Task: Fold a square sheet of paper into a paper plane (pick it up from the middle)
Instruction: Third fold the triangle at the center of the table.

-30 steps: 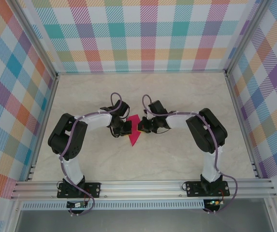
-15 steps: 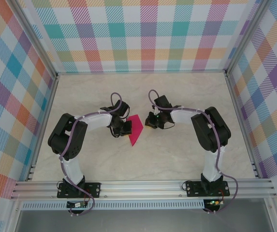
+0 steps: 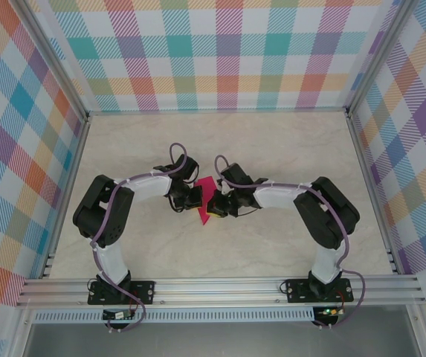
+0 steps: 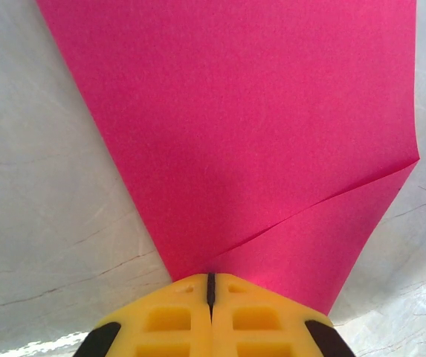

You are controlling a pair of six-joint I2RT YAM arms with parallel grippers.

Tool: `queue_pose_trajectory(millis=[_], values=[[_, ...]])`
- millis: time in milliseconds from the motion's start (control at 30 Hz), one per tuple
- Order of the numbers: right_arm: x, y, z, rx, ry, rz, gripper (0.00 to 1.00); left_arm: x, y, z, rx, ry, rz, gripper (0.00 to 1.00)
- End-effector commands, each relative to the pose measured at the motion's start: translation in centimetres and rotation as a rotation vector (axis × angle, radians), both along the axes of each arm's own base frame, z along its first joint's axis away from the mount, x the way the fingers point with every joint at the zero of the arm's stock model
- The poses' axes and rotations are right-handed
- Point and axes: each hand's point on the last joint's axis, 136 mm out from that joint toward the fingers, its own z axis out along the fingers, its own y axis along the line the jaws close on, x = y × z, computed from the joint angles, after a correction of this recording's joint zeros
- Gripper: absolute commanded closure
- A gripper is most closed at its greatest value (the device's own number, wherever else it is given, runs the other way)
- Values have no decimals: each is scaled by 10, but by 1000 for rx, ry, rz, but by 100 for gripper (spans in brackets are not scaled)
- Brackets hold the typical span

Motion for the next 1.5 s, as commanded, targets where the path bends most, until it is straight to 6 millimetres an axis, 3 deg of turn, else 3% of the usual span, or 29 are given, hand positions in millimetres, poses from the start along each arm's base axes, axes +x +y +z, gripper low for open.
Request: queue_pose_trajectory(millis=[0,700,800,933,1100,1467], values=[[1,16,0,49,33,-2,100,-42,50,-60,255,154,31,100],[-20,-2,-41,-75,131,32,100,-43,52,-64,270,164,41,100],[-16,0,-34,-67,106,36,100,-43,52,-64,271,165,40,100],[-9,11,-10,29,11,62,100,-43,52,-65,272,164,40,100],[-16,20,3,92,-20,119,99,-42,52,-65,269,162,40,100],[-38,9,-35,6,64,154,99,-43,53,-66,275,162,41,100]])
